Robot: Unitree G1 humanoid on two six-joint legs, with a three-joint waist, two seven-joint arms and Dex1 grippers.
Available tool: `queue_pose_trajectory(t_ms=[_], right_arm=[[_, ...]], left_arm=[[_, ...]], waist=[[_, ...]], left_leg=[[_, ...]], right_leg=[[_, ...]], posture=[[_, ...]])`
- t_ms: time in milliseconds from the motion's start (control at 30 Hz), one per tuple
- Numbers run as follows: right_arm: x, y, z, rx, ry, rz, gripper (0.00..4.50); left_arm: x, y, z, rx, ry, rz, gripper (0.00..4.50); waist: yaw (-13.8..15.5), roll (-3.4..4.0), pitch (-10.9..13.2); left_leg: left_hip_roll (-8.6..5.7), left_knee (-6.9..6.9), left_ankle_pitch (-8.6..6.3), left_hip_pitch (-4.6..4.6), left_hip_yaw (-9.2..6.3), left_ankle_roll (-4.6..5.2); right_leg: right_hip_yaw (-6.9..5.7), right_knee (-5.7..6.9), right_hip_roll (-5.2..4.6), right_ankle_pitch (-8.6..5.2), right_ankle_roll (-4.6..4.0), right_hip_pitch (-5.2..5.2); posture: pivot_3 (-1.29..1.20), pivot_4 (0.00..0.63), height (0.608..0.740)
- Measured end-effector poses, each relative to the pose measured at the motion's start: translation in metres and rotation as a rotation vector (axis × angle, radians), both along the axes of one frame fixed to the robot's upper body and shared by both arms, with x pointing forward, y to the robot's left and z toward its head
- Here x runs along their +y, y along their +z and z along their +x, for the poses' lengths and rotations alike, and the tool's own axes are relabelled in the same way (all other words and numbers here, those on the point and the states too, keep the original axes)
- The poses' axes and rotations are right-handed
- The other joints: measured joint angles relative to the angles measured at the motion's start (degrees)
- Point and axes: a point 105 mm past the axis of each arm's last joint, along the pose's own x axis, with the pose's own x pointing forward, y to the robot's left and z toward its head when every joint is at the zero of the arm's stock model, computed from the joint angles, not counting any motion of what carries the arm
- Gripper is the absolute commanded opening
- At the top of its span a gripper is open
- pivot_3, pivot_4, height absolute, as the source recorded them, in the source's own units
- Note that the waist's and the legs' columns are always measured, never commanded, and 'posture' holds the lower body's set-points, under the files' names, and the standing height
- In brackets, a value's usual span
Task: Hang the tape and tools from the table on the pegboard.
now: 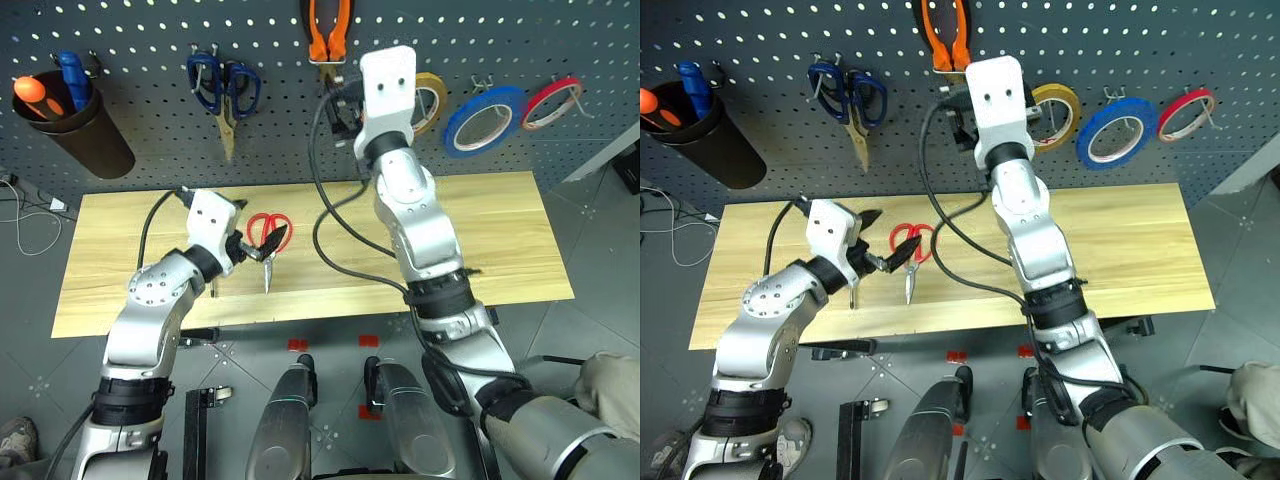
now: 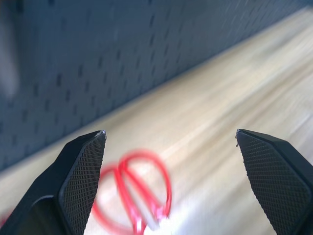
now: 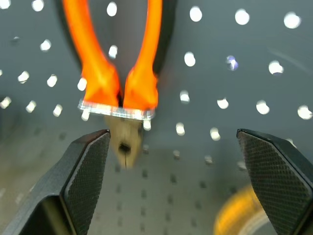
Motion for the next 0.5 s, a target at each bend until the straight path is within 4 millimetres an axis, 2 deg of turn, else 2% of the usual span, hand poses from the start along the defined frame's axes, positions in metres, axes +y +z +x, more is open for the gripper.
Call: queue_pose_trajectory(t_ms=[167,267,333,400,500], right_arm=[[0.011,-0.061,-0.038,0.254,0.282,-0.079,4.43],[0.012,-0.094,-0.077,0.384,0.473,-0.156,4.43],[0.011,-0.114,-0.094,0.469,0.544,-0.195,4.43],[0.014,-0.116,-0.102,0.494,0.584,-0.198,4.43],[0.021,-0.113,-0.114,0.487,0.653,-0.218,4.43]], left_arm=[[0.011,-0.04,-0.011,0.157,0.147,0.015,4.5],[0.018,-0.063,-0.014,0.251,0.257,0.052,4.5],[0.021,-0.074,-0.011,0.284,0.309,0.069,4.5],[0.017,-0.079,-0.002,0.297,0.33,0.069,4.5],[-0.001,-0.081,0.015,0.3,0.326,0.06,4.5]], waist=[[0.04,0.0,0.0],[0.27,-0.02,-0.03],[0.37,-0.02,-0.03],[0.37,-0.03,-0.03],[0.35,-0.11,-0.08]], left_leg=[[-0.01,0.07,-0.04,0.0,-0.04,0.07],[-0.02,0.07,-0.14,0.01,-0.19,0.23],[-0.05,0.09,-0.14,0.01,-0.23,0.24],[-0.05,0.1,-0.07,0.01,-0.23,0.24],[-0.04,0.11,0.02,0.04,-0.28,0.23]], right_leg=[[0.02,0.0,-0.01,0.0,0.0,0.05],[-0.1,0.01,0.0,-0.01,0.02,0.11],[-0.13,0.0,0.0,-0.01,0.03,0.13],[-0.16,0.01,0.0,0.0,0.03,0.12],[-0.23,0.0,0.0,-0.01,0.13,0.18]], posture=[[-0.01,0.396,0.74],[-0.01,0.398,0.74],[-0.01,0.4,0.74],[-0.02,0.402,0.74],[-0.03,0.403,0.74]])
